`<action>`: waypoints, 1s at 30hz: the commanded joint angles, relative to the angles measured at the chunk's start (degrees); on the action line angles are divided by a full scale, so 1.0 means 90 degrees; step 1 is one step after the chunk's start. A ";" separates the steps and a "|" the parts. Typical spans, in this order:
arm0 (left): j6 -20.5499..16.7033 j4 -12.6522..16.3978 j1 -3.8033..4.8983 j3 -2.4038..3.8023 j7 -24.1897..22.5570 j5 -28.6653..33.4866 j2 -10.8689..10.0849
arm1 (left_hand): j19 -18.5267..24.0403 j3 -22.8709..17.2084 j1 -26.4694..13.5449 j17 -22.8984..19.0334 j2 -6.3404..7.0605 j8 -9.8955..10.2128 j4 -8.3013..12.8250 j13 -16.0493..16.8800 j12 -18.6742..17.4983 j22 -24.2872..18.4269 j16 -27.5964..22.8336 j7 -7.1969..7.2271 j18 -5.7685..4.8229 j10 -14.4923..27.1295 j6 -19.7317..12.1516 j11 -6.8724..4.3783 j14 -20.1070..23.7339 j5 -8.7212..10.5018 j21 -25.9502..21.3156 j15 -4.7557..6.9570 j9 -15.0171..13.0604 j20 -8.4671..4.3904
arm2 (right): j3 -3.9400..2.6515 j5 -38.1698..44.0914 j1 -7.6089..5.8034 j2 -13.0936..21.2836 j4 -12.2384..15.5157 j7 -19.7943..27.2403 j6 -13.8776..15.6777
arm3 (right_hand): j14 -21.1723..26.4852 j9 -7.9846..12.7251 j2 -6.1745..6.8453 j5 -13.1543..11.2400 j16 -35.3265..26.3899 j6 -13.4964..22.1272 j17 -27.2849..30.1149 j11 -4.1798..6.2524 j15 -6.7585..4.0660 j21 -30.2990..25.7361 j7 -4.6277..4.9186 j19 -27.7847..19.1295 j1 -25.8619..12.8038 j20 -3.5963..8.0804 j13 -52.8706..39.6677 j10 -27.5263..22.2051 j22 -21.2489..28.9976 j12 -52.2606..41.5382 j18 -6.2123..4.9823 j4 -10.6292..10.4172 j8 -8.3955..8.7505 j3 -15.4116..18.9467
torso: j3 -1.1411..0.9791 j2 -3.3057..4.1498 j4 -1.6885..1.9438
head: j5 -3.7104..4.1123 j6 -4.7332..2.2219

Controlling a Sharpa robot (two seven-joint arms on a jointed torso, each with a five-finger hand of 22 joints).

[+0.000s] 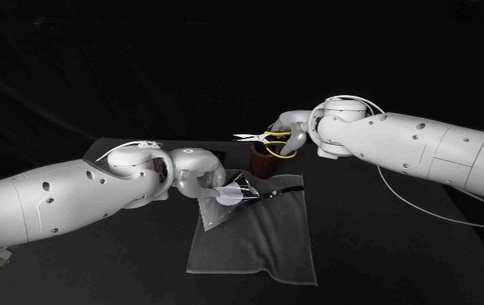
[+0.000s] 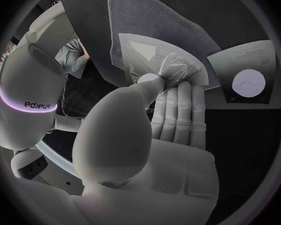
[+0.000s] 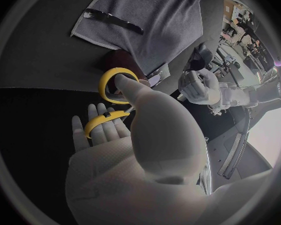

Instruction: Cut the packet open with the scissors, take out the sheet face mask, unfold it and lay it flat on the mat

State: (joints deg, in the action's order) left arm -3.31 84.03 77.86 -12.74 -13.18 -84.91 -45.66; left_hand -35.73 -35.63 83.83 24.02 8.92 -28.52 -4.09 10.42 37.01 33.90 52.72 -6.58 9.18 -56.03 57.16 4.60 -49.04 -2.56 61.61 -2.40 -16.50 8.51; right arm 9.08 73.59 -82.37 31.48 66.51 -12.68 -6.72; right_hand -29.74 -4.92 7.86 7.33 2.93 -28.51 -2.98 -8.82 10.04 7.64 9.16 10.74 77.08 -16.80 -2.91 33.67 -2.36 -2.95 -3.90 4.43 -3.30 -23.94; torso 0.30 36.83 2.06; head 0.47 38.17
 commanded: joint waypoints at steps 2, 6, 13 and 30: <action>0.0056 -0.0136 -0.0075 -0.0001 0.0224 -0.0647 0.0134 | -0.0037 -0.0454 0.0035 -0.0008 -0.0017 -0.0008 0.0440 0.0009 0.0019 -0.0005 -0.0029 0.0001 0.0125 -0.0030 0.0030 0.0004 -0.0023 -0.0019 0.0021 0.0014 -0.0851 0.0011 | -0.0006 0.0004 -0.0008 0.0011 0.0008 -0.0010 0.0063 | 0.0044 0.0005 0.0008 0.0014 -0.0036 0.0046 0.0006 -0.0016 -0.0008 0.0035 0.0202 -0.0004 0.0060 -0.0011 0.0009 -0.0041 0.0007 0.0025 0.0049 0.0008 0.0004 0.0046 | 0.0005 0.0001 0.0000 | -0.0012 0.0054; 0.0167 -0.0296 -0.0130 -0.0005 0.0389 -0.0914 0.0255 | -0.0037 -0.0453 0.0030 -0.0007 -0.0016 -0.0006 0.0437 0.0009 0.0018 -0.0005 -0.0029 -0.0001 0.0124 -0.0030 0.0030 0.0004 -0.0024 -0.0020 0.0021 0.0013 -0.0854 0.0013 | -0.0006 0.0000 -0.0008 0.0017 0.0010 -0.0012 0.0064 | 0.0049 -0.0002 -0.0002 0.0016 -0.0034 0.0003 0.0007 -0.0023 0.0001 0.0041 0.0209 0.0004 0.0069 -0.0011 0.0006 -0.0027 0.0005 0.0020 0.0048 0.0005 -0.0003 0.0044 | 0.0005 0.0002 0.0001 | -0.0011 0.0078; 0.0382 -0.0506 -0.0173 -0.0019 0.0553 -0.1220 0.0439 | -0.0012 -0.0443 -0.0014 -0.0010 0.0011 0.0030 0.0411 0.0008 -0.0003 -0.0019 -0.0038 -0.0009 0.0115 -0.0009 -0.0005 0.0010 -0.0003 -0.0020 0.0000 -0.0001 -0.0876 0.0025 | -0.0006 -0.0008 -0.0008 0.0022 0.0012 -0.0013 0.0069 | 0.0048 -0.0007 -0.0006 0.0016 -0.0033 -0.0027 0.0007 -0.0025 0.0003 0.0044 0.0212 0.0007 0.0072 -0.0010 0.0005 -0.0023 0.0004 0.0018 0.0047 0.0004 -0.0008 0.0043 | 0.0005 0.0005 0.0001 | -0.0005 0.0114; 0.0731 -0.0826 -0.0183 -0.0084 0.1218 -0.1560 0.0776 | 0.0065 0.0048 -0.0652 0.0186 0.0609 0.0978 -0.0134 -0.0087 -0.0250 -0.0531 0.0293 -0.0183 0.0112 0.0529 -0.1119 0.0322 0.0411 -0.0019 -0.0738 -0.0299 -0.0616 0.0315 | -0.0006 -0.0073 -0.0008 0.0024 0.0012 -0.0017 0.0091 | 0.0104 -0.0032 -0.0033 0.0033 -0.0031 -0.0166 0.0011 -0.0069 0.0030 0.0063 0.0258 0.0027 0.0093 -0.0009 -0.0002 0.0021 0.0000 0.0007 0.0044 -0.0009 -0.0044 0.0037 | 0.0003 0.0003 -0.0004 | 0.0001 0.0156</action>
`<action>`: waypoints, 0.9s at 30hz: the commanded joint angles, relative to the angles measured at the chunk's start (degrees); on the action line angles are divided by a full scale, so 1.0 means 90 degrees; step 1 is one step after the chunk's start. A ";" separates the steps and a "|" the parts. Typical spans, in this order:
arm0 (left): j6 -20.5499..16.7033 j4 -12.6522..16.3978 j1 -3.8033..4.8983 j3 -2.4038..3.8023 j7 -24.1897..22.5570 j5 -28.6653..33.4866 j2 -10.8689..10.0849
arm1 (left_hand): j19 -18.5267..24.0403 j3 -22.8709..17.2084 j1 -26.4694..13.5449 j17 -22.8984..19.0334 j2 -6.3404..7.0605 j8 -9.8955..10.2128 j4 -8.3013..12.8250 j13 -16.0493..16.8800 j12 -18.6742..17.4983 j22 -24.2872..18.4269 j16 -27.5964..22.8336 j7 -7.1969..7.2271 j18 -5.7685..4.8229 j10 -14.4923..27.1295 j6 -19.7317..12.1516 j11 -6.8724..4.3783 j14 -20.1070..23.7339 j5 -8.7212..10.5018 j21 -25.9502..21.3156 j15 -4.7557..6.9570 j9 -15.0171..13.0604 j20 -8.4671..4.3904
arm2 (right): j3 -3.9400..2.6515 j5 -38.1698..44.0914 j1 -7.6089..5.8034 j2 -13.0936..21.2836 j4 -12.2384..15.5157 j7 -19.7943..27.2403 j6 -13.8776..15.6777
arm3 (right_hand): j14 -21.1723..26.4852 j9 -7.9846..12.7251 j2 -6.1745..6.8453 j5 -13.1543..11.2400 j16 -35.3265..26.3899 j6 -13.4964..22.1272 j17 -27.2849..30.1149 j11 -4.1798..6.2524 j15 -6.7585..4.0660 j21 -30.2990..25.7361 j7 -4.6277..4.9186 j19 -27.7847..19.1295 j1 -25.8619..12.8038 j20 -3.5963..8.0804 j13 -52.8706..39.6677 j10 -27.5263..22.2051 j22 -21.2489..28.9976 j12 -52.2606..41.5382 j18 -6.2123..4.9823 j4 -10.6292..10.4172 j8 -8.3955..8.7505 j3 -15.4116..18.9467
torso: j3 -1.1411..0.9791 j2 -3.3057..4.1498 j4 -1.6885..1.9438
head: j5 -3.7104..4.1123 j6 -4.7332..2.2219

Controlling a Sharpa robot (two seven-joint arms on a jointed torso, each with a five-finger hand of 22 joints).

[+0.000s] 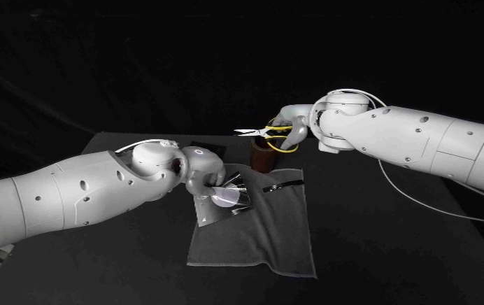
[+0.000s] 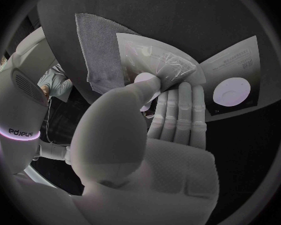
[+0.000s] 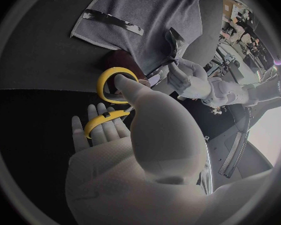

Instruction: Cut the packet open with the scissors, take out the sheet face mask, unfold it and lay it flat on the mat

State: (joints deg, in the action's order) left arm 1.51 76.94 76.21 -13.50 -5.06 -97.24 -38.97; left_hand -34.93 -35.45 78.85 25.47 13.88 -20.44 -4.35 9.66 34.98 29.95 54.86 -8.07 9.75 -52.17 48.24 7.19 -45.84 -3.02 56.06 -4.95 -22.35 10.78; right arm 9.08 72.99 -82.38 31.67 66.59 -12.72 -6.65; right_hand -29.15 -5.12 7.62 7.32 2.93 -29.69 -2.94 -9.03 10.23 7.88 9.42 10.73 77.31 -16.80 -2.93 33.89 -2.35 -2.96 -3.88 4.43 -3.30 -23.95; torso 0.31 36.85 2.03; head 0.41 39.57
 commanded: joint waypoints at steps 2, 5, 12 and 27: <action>0.0185 -0.0072 0.0000 -0.0001 0.0384 -0.0202 0.0054 | -0.0100 0.0130 -0.0174 0.0046 0.0159 0.0137 -0.0213 -0.0001 -0.0007 -0.0204 0.0112 -0.0069 0.0067 0.0214 -0.0254 0.0064 0.0088 0.0035 -0.0266 -0.0040 0.0059 0.0103 | -0.0006 -0.0008 -0.0007 0.0004 0.0004 -0.0016 0.0092 | 0.0054 -0.0012 -0.0009 0.0036 -0.0034 -0.0044 0.0007 -0.0049 0.0010 0.0037 0.0232 0.0030 0.0070 -0.0009 0.0000 -0.0013 -0.0002 0.0008 0.0042 -0.0010 -0.0046 0.0036 | 0.0002 0.0004 -0.0001 | 0.0010 0.0004; 0.0160 -0.0108 0.0000 -0.0003 0.0473 -0.0218 0.0074 | -0.0247 0.0380 -0.0232 0.0070 0.0239 0.0141 -0.0398 -0.0022 -0.0019 -0.0392 0.0194 -0.0146 0.0075 0.0561 -0.0523 0.0147 0.0158 0.0028 -0.0504 -0.0100 0.0089 0.0164 | -0.0006 -0.0009 -0.0007 0.0006 0.0005 -0.0021 0.0104 | 0.0052 -0.0014 -0.0013 0.0040 -0.0033 -0.0056 0.0007 -0.0053 0.0013 0.0041 0.0237 0.0034 0.0074 -0.0009 0.0000 -0.0004 -0.0003 0.0008 0.0041 -0.0010 -0.0050 0.0033 | 0.0001 0.0004 0.0002 | 0.0009 0.0010; 0.0059 -0.0119 -0.0001 -0.0005 0.0552 -0.0231 0.0072 | -0.0683 0.1722 0.0290 0.0059 0.0067 -0.0400 -0.1097 -0.0028 0.0332 -0.0874 0.0402 -0.0282 0.0071 0.1220 -0.1191 0.0239 0.0303 0.0023 -0.1088 -0.0161 0.0046 0.0227 | -0.0006 -0.0010 -0.0007 0.0011 0.0004 -0.0031 0.0113 | 0.0060 -0.0016 -0.0018 0.0047 -0.0033 -0.0069 0.0007 -0.0058 0.0017 0.0044 0.0244 0.0038 0.0079 -0.0009 0.0000 -0.0004 -0.0003 0.0008 0.0041 -0.0011 -0.0054 0.0029 | 0.0001 -0.0002 0.0004 | 0.0012 0.0018; -0.0711 0.0161 -0.0013 0.0066 0.0541 0.0152 -0.0343 | -0.0901 0.2704 0.0431 -0.0027 -0.0151 -0.1081 -0.1389 -0.0085 0.0734 -0.1095 0.0503 -0.0355 0.0076 0.1476 -0.1450 0.0261 0.0359 0.0026 -0.1331 -0.0189 0.0017 0.0229 | -0.0006 -0.0022 -0.0007 0.0014 -0.0015 -0.0025 0.0116 | 0.0061 -0.0018 -0.0021 0.0052 -0.0032 -0.0079 0.0007 -0.0061 0.0020 0.0049 0.0248 0.0044 0.0081 -0.0008 0.0001 -0.0011 -0.0005 0.0009 0.0040 -0.0012 -0.0056 0.0026 | 0.0002 -0.0006 0.0004 | 0.0040 -0.0007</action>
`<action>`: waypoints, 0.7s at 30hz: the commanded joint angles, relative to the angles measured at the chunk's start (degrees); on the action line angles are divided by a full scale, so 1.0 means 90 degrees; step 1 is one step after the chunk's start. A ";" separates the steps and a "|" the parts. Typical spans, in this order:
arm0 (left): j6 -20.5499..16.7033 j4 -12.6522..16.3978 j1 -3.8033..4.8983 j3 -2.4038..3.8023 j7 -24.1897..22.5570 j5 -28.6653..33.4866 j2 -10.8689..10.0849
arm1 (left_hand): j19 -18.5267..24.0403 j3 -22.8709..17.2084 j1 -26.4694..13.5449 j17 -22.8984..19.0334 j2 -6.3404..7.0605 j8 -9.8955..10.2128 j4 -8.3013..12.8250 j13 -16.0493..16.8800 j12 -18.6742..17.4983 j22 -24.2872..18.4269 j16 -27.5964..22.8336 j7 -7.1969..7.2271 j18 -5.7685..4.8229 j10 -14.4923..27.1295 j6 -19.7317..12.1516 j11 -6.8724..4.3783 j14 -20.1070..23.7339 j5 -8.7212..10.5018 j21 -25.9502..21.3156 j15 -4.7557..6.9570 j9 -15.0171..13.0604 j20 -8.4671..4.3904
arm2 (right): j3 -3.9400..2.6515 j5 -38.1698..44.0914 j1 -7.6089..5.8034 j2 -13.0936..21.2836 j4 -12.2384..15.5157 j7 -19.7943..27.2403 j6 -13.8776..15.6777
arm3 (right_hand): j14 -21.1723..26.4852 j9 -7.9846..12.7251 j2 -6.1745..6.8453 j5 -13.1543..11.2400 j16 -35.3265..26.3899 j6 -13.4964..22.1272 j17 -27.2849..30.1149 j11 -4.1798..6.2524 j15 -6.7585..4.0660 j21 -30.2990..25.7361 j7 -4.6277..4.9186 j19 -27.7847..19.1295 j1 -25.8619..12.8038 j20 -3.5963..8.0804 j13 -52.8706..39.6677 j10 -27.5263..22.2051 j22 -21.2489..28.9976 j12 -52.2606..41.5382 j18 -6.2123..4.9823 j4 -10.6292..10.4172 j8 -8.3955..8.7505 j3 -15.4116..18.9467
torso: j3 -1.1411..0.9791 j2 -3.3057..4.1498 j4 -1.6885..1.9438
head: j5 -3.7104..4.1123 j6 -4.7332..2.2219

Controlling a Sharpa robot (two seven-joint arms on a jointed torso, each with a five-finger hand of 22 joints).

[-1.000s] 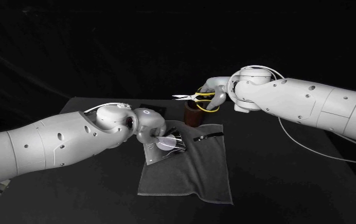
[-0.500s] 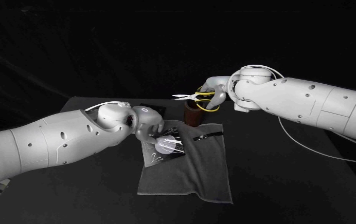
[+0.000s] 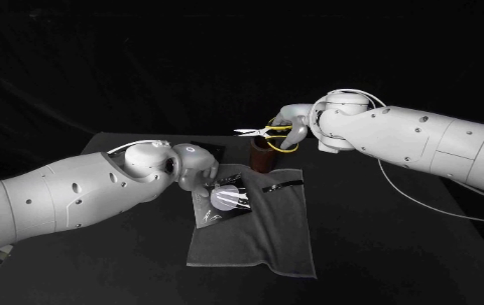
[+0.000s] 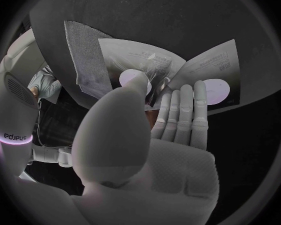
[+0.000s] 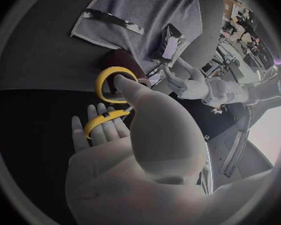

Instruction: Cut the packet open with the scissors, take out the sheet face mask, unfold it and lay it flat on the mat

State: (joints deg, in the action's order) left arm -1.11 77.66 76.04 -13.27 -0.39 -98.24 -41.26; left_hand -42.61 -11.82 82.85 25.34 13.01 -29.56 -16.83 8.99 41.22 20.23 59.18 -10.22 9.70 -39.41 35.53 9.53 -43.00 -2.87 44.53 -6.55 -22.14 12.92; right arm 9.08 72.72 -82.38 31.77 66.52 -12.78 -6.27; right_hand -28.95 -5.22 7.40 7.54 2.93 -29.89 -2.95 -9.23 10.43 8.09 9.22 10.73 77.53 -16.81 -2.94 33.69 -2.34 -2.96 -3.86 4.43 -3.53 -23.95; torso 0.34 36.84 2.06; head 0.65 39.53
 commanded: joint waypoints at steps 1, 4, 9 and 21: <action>-0.0448 0.0125 0.0006 0.0089 0.0015 0.0365 -0.0153 | -0.0049 0.0102 -0.0013 -0.0020 -0.0065 -0.0099 -0.0001 -0.0013 0.0057 -0.0023 0.0019 -0.0131 0.0081 0.0054 -0.0025 0.0003 0.0052 0.0009 -0.0059 -0.0013 -0.0008 -0.0007 | -0.0006 0.0008 -0.0007 0.0004 -0.0008 -0.0018 0.0072 | 0.0039 -0.0006 0.0004 0.0028 -0.0032 -0.0057 0.0008 -0.0038 -0.0002 0.0026 0.0270 0.0044 0.0057 -0.0008 0.0002 0.0012 -0.0005 0.0009 0.0039 -0.0012 -0.0031 0.0026 | -0.0003 -0.0008 0.0002 | 0.0017 -0.0007; -0.0425 0.0222 0.0009 0.0262 -0.0002 0.0809 -0.0319 | -0.0031 0.0231 -0.0052 -0.0078 -0.0105 -0.0247 -0.0003 -0.0026 0.0141 -0.0077 -0.0038 -0.0123 0.0077 -0.0021 0.0057 0.0011 0.0108 0.0009 -0.0136 -0.0027 -0.0007 0.0003 | -0.0006 0.0007 -0.0006 0.0009 -0.0012 -0.0014 0.0063 | 0.0039 -0.0006 0.0004 0.0028 -0.0032 -0.0057 0.0008 -0.0038 -0.0002 0.0026 0.0270 0.0044 0.0057 -0.0008 0.0002 0.0012 -0.0005 0.0009 0.0039 -0.0012 -0.0031 0.0026 | -0.0005 -0.0004 0.0003 | 0.0030 -0.0032; 0.0104 0.0299 0.0062 0.0591 0.0033 0.2066 -0.0610 | -0.0170 0.0131 0.0129 -0.0157 -0.0249 -0.0375 0.0008 -0.0051 0.0250 -0.0114 -0.0072 -0.0129 0.0100 -0.0325 0.0267 -0.0075 -0.0032 0.0011 -0.0150 0.0037 0.0058 -0.0025 | -0.0006 0.0001 -0.0005 0.0006 -0.0040 -0.0008 0.0051 | 0.0039 -0.0006 0.0004 0.0028 -0.0032 -0.0057 0.0008 -0.0038 -0.0002 0.0026 0.0270 0.0044 0.0057 -0.0008 0.0002 0.0012 -0.0005 0.0009 0.0039 -0.0012 -0.0031 0.0026 | -0.0011 -0.0009 -0.0001 | 0.0054 -0.0083; 0.0381 0.0089 0.0415 0.0909 -0.0041 0.3512 -0.0789 | -0.0495 -0.0473 0.0271 -0.0637 -0.0286 -0.0074 0.0008 -0.0461 -0.0294 -0.0402 -0.0897 -0.0096 0.0090 -0.0969 0.0707 -0.0164 -0.0452 0.0011 -0.0478 0.0131 0.0606 -0.0147 | -0.0002 0.0002 0.0011 0.0001 -0.0053 0.0090 0.0205 | -0.1026 -0.0138 -0.0092 0.0033 0.0175 -0.0806 -0.0126 -0.0109 -0.0094 0.0408 0.0292 0.0610 0.0017 0.0009 -0.0067 0.1097 -0.0113 -0.0107 -0.0033 0.0014 -0.0243 -0.0167 | -0.0001 -0.0003 -0.0013 | 0.0083 -0.0186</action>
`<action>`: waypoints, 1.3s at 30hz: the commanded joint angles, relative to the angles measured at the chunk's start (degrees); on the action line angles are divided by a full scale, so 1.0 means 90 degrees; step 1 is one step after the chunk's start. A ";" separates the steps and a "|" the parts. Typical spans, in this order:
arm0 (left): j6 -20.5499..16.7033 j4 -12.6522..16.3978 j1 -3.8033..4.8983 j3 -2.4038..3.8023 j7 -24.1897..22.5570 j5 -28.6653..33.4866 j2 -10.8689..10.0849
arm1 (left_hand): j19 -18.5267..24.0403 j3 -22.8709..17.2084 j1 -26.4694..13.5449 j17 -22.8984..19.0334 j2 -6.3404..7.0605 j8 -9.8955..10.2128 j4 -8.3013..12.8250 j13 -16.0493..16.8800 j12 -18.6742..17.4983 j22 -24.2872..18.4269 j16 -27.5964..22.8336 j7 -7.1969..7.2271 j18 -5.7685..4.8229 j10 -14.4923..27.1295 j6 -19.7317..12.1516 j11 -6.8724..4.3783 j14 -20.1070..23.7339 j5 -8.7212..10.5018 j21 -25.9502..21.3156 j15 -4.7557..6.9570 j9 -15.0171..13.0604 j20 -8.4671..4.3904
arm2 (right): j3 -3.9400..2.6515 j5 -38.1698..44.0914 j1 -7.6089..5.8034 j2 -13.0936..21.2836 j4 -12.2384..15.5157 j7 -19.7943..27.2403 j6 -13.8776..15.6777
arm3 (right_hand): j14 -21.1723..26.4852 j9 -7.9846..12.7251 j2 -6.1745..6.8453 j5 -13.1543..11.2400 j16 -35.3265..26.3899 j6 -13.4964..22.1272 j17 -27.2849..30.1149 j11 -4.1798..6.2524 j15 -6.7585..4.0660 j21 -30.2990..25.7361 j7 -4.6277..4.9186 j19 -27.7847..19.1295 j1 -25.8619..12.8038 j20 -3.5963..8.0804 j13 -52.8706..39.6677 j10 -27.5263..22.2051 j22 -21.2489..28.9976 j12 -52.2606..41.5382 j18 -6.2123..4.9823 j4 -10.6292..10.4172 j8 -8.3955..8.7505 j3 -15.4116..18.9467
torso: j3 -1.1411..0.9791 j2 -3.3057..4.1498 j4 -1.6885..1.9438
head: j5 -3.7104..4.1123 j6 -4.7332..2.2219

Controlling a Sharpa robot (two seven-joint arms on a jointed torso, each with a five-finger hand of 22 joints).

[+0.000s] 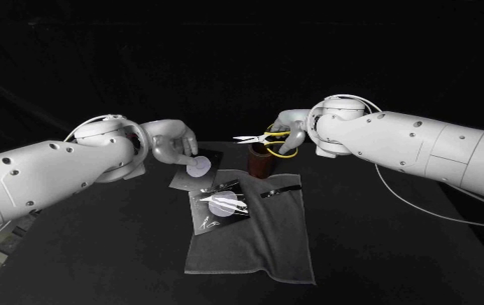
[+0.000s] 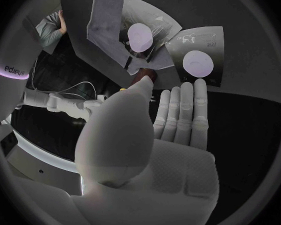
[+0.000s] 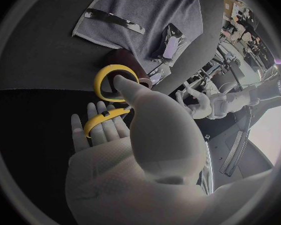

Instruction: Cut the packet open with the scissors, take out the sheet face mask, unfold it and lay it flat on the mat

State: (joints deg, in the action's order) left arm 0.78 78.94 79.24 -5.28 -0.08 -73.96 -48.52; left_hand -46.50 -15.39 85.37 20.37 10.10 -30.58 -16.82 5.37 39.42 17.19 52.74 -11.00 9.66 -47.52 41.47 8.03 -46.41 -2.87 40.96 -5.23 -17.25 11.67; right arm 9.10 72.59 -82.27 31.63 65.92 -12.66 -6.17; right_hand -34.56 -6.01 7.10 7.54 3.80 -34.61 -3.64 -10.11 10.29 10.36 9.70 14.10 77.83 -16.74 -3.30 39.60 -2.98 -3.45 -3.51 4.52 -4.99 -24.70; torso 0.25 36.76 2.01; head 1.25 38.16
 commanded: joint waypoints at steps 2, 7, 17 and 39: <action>0.0024 -0.0100 0.0114 0.0044 -0.0112 0.0984 0.0043 | -0.0132 -0.0192 -0.0028 -0.0168 0.0026 0.0065 -0.0002 -0.0131 -0.0218 -0.0138 -0.0375 -0.0010 0.0096 -0.0169 0.0106 -0.0002 -0.0195 0.0008 -0.0172 -0.0010 0.0133 -0.0015 | -0.0003 0.0014 0.0001 0.0054 0.0052 0.0126 0.0348 | -0.0911 -0.0119 -0.0114 0.0051 0.0153 -0.0731 -0.0094 -0.0004 -0.0113 0.0412 0.0261 0.0696 -0.0060 0.0014 -0.0043 0.1034 -0.0107 -0.0073 -0.0145 0.0039 -0.0201 -0.0247 | 0.0009 0.0006 -0.0015 | 0.0022 -0.0053; -0.0571 -0.0221 0.0184 0.0071 -0.0262 0.1666 0.0179 | -0.0228 -0.0546 -0.0037 -0.0272 -0.0071 0.0123 0.0003 -0.0193 -0.0444 -0.0223 -0.0651 0.0030 0.0090 -0.0363 0.0294 -0.0036 -0.0343 0.0009 -0.0270 0.0021 0.0250 -0.0049 | 0.0002 0.0048 0.0004 0.0215 0.0203 0.0452 0.0951 | -0.1929 -0.0197 -0.0159 -0.0039 0.0266 -0.1583 -0.0140 -0.0062 -0.0054 0.0979 0.0268 0.2299 -0.0258 0.0032 -0.0029 0.1795 -0.0184 -0.0025 -0.0680 0.0133 -0.0420 -0.1182 | -0.0004 0.0003 -0.0005 | 0.0036 -0.0095; -0.1321 -0.0590 0.0218 0.0081 -0.0677 0.2902 0.0546 | 0.0308 -0.1300 -0.0194 -0.0737 0.0153 0.0482 0.0028 -0.0201 -0.1596 -0.0792 -0.2147 -0.0028 0.0083 -0.0756 0.0511 0.0055 -0.0263 0.0004 -0.1235 -0.0171 0.0578 0.0267 | 0.0016 0.0350 0.0005 0.0547 0.0582 0.1008 0.1539 | -0.2467 -0.0264 -0.0216 -0.0099 0.0308 -0.1961 -0.0151 0.0015 -0.0163 0.1037 0.0219 0.3226 -0.0337 0.0160 -0.0024 0.2283 -0.0164 -0.0014 -0.0777 0.0124 -0.0564 -0.1658 | -0.0020 -0.0013 -0.0022 | 0.0048 -0.0184; 0.1049 -0.1584 0.0260 0.0078 0.0209 0.4391 0.1766 | 0.0507 0.0895 -0.1242 -0.0966 -0.0371 0.1025 -0.0004 -0.0190 -0.2901 -0.1352 -0.3652 0.0035 0.0086 -0.0738 0.0435 0.0300 -0.0275 0.0011 -0.2147 -0.0416 0.0825 0.0508 | 0.0018 0.0822 0.0010 0.0915 0.1453 0.1129 0.2146 | -0.2494 -0.0258 -0.0144 -0.0083 0.0265 -0.1933 -0.0133 0.0005 -0.0165 0.1038 0.0254 0.3341 -0.0295 0.0193 -0.0019 0.2255 -0.0162 0.0001 -0.0760 0.0198 -0.0536 -0.1649 | -0.0008 -0.0002 -0.0014 | -0.0026 -0.0313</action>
State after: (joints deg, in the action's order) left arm 1.64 65.00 81.46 -4.63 -1.81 -39.23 -32.95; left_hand -41.64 -7.91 74.16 11.57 7.09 -21.66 -16.85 3.61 13.53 5.07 20.10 -11.04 9.30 -53.79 45.35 10.76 -48.72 -2.87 21.90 -8.99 -9.92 16.18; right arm 9.34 77.19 -82.12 39.80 78.57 -3.49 9.42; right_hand -56.81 -8.33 5.73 6.77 6.27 -52.02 -4.91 -9.92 8.77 19.62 11.67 43.01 74.68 -15.67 -3.53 59.79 -4.50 -3.71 -6.16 6.10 -9.72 -39.53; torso 0.17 36.74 1.80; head 1.08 35.40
